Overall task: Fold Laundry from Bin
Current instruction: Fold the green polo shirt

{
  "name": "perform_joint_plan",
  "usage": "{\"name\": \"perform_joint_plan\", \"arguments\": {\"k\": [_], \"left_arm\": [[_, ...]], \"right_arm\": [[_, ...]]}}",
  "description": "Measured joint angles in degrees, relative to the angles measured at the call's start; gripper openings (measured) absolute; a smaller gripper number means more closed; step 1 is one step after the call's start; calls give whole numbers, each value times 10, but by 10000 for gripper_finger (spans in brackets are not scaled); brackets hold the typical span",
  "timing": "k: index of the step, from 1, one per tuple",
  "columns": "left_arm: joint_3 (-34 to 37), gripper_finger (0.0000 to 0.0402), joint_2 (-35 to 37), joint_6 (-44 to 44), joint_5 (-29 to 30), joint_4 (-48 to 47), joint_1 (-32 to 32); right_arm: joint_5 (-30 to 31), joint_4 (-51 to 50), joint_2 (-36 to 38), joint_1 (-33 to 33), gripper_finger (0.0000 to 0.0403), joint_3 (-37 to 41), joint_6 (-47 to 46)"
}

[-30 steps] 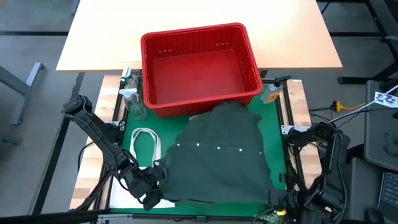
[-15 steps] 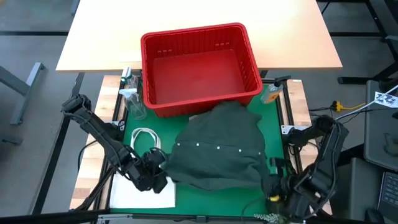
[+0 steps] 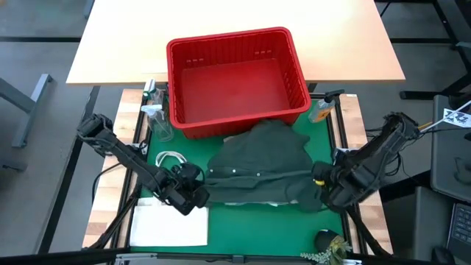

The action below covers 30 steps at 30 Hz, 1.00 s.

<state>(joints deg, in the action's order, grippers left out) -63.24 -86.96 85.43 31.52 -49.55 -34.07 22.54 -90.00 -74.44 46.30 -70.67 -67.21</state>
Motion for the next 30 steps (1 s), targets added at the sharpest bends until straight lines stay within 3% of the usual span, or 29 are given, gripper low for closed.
{"name": "perform_joint_plan", "arguments": {"k": [9, 24, 30], "left_arm": [[0, 4, -7, 37, -32, -64, -2], [0, 41, -8, 40, -28, -67, -3], [0, 63, -8, 2, -22, -67, -3]], "right_arm": [[9, 26, 3, -58, 5, 51, 123], [26, 44, 3, -128, 6, 54, 198], [36, 44, 3, -145, 51, 54, 237]]}}
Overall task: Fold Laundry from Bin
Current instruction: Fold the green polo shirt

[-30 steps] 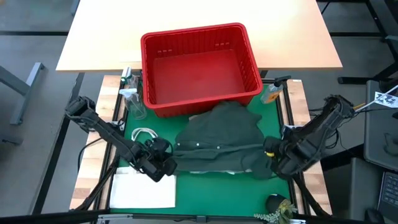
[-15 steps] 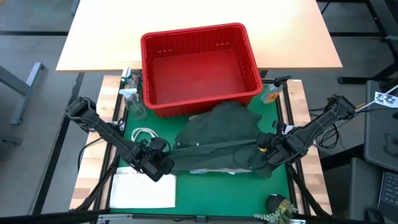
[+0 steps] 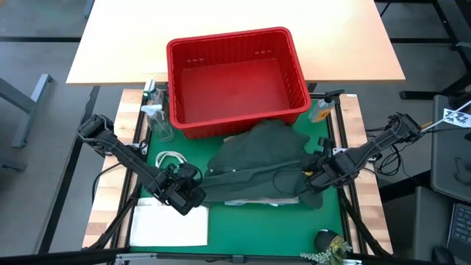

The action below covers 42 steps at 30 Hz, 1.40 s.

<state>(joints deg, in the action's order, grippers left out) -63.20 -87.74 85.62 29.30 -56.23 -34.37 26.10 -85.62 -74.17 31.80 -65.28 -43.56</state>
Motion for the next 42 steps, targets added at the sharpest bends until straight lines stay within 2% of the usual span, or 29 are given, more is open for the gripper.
{"name": "perform_joint_plan", "arguments": {"k": [8, 11, 15, 21, 27, 33, 36, 42], "left_arm": [[0, 111, 0, -7, 2, 0, 0], [0, 124, 0, -7, 2, 3, 0], [0, 128, 0, -25, 15, 28, 2], [0, 120, 0, -137, 35, 128, 7], [0, 109, 0, -184, 48, 158, 11], [0, 100, -3, -309, 91, 252, 13], [0, 99, -17, -362, 109, 270, 15], [0, 114, -66, -401, 108, 283, 29]], "right_arm": [[18, 0, 0, -8, 155, 0, 6], [-16, 0, 0, -7, 171, 0, 6], [-68, 5, 0, -7, 173, 0, 8], [-89, 59, 0, -7, 170, 0, 49], [-92, 129, 0, -7, 170, 0, 81], [-92, 197, 0, -7, 170, 0, 96], [-92, 216, 0, -7, 170, 0, 111], [-92, 227, 0, -7, 170, 0, 111]]}}
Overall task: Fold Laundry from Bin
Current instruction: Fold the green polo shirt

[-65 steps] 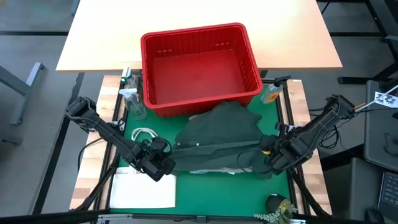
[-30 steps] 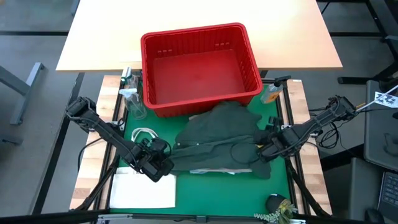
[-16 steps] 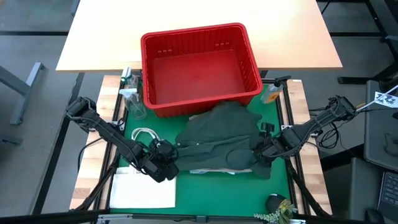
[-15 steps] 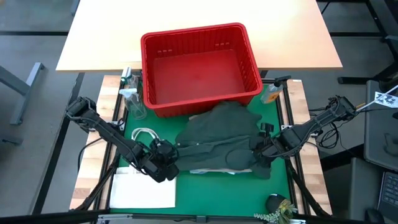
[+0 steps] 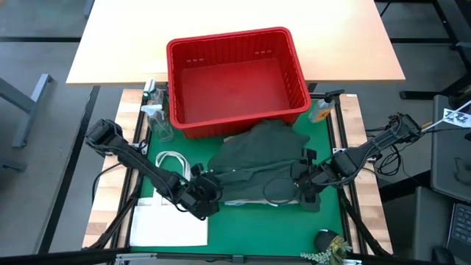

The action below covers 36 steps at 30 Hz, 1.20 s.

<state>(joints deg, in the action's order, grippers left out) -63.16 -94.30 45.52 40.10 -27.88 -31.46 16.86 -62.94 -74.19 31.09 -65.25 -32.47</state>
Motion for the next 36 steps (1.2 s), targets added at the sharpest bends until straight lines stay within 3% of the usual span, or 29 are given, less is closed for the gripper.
{"name": "perform_joint_plan", "arguments": {"k": [9, 14, 18, 26, 36], "left_arm": [[0, 187, -29, -57, -6, 5, 33], [0, 195, -29, -57, -7, 1, 60], [0, 157, -29, -57, -12, 1, 76], [0, 16, -16, -44, -57, 7, 79], [0, 4, 43, -22, -27, -7, 97]], "right_arm": [[0, 0, 0, 0, 170, 0, 0], [0, 0, 0, 0, 170, 0, 0], [0, 0, 0, 0, 170, 0, 0], [0, 0, 0, 0, 170, 0, 0], [-26, 4, 0, 0, 170, 0, -1]]}}
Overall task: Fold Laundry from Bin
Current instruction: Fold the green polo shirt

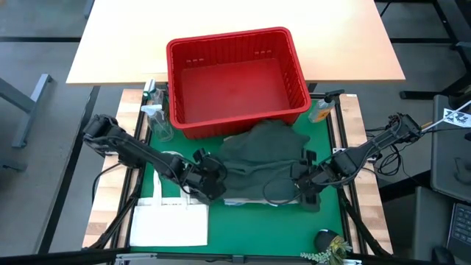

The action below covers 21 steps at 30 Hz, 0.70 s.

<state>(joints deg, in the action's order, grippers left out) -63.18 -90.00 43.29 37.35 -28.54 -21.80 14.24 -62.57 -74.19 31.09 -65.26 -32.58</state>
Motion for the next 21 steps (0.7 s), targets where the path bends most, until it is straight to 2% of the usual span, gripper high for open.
{"name": "perform_joint_plan", "arguments": {"k": [7, 14, 17, 21], "left_arm": [[-1, 5, 12, -4, 15, -48, 53], [-1, 8, 12, -4, -11, -54, 92], [-1, 27, 12, -4, -12, -53, 98], [-1, 75, 12, -3, -10, -53, 107]], "right_arm": [[-48, 1, 0, 1, 170, 0, -1], [-49, 18, 0, 1, 170, 0, -1], [-49, 21, 0, 1, 170, 0, -1], [-49, 26, 0, 6, 170, 0, -10]]}}
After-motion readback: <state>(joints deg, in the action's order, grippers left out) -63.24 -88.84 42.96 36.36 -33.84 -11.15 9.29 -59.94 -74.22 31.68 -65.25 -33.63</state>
